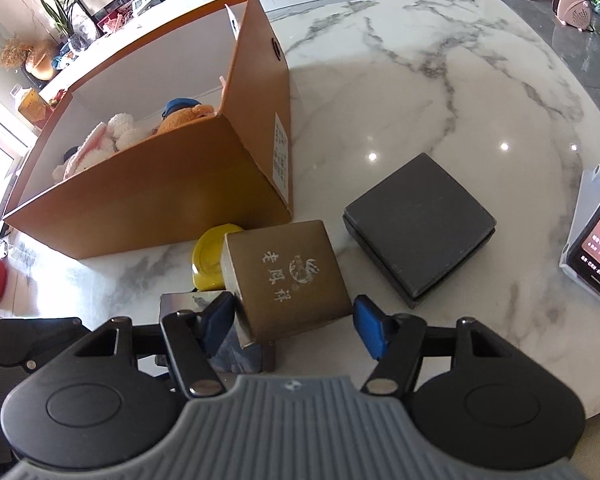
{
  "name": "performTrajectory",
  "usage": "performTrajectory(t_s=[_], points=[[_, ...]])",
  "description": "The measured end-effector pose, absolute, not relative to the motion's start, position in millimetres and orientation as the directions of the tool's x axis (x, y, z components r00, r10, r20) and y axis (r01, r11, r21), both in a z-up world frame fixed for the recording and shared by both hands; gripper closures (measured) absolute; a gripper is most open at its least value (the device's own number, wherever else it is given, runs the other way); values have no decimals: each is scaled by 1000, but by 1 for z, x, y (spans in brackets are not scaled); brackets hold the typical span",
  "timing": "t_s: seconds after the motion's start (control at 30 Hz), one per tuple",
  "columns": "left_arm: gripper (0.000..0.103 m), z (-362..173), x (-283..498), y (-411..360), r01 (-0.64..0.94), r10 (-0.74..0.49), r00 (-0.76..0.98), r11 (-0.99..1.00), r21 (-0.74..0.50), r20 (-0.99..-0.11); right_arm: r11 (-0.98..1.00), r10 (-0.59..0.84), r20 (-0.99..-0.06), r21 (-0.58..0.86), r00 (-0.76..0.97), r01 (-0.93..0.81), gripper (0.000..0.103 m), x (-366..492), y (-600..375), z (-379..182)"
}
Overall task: Organize objects
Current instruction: 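Move the left gripper to the anime card box while the right gripper approaches the gold box, then grasp the anime-printed card box with the left gripper while the right gripper grasps the gold box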
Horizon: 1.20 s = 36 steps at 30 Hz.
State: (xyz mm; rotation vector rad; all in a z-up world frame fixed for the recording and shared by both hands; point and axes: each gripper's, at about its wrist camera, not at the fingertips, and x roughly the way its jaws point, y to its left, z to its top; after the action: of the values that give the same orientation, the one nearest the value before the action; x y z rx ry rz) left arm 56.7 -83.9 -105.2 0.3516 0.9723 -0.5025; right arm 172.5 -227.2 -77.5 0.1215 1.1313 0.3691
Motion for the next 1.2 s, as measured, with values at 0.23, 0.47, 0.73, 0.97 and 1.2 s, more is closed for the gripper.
performTrajectory(t_s=[0.23,0.47,0.73,0.97,1.2], points=[[24,-88,44,-95,623,-246,569,752,216,-784,917,375,-865,293,332,-272,36,165,-214,-78],[20,-107,53,-111,750,-209,515,580,319,-831,933,311,-882,214,355,-288,37,164,-213,-76],[16,-117,72,-118,738,-236,469,634,231,-851,937,283,-892,179,352,-301,36,165,-216,-77],[20,-112,73,-114,683,-202,458,704,197,-866,928,318,-897,229,308,-294,36,167,-216,-80],[24,-105,71,-102,526,-97,427,835,160,-899,928,316,-902,229,293,-295,39,166,-214,-81]])
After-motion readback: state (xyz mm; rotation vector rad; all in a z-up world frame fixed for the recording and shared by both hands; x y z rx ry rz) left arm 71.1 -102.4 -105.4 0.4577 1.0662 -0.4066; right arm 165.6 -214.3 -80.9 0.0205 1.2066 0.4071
